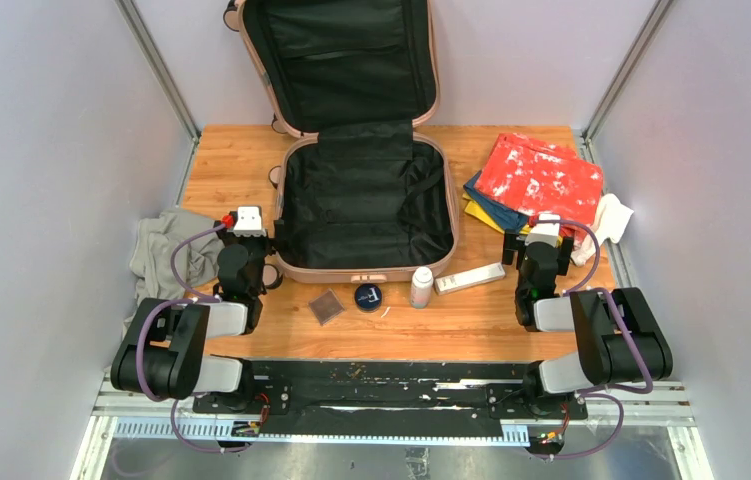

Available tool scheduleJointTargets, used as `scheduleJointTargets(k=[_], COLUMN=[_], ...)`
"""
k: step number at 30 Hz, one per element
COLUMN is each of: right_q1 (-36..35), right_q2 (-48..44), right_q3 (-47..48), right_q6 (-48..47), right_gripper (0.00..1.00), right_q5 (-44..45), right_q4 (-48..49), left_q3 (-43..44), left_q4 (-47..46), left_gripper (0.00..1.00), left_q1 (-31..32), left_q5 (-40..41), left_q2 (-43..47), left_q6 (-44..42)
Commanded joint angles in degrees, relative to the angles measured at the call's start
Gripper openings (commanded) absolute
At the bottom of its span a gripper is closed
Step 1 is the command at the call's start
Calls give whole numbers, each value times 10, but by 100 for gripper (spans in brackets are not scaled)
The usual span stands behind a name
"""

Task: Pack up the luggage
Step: Pick up the clothes from the corner of the board.

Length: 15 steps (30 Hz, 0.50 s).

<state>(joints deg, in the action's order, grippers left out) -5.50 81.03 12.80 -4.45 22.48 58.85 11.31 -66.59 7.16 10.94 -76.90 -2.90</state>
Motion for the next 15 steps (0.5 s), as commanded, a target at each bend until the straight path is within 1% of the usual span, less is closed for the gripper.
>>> scheduleJointTargets(k=[1,6,8,9,10,11,12,13,14,15], right_q1=[-4,-3,-7,-20,-29,-29,-27,-27,-27,-25], right_q2=[-3,-2,-15,-39,-70,-94,-110,-113,-116,-120], right_q3=[0,0,3,22,71,132,190,242,281,317], right_q6=[1,0,-18,-27,-19,31,73,87,107,140], right_gripper=[100,100,100,100,100,100,100,100,100,100], right_q5=[2,3,-10,12,37,58,66,57,36,2], right_q4=[3,8,11,-47,-155,-292,-394,-468,-513,-531], left_q3=[-3,-3,-3,-3,-3,-3,-3,-3,-3,-3], left_q4=[52,52,52,52,52,52,52,52,52,52], left_gripper=[100,100,100,100,100,100,100,100,100,100], left_q1=[-9,-9,-9,-9,-9,-9,-8,-9,-9,-9], left_q5=[15,14,14,14,14,15,15,14,14,14], left_q2=[-13,-13,-14,-13,-14,-14,-13,-14,-13,-14], left_q6=[-11,-11,-11,-11,-11,-11,-10,-11,-11,-11])
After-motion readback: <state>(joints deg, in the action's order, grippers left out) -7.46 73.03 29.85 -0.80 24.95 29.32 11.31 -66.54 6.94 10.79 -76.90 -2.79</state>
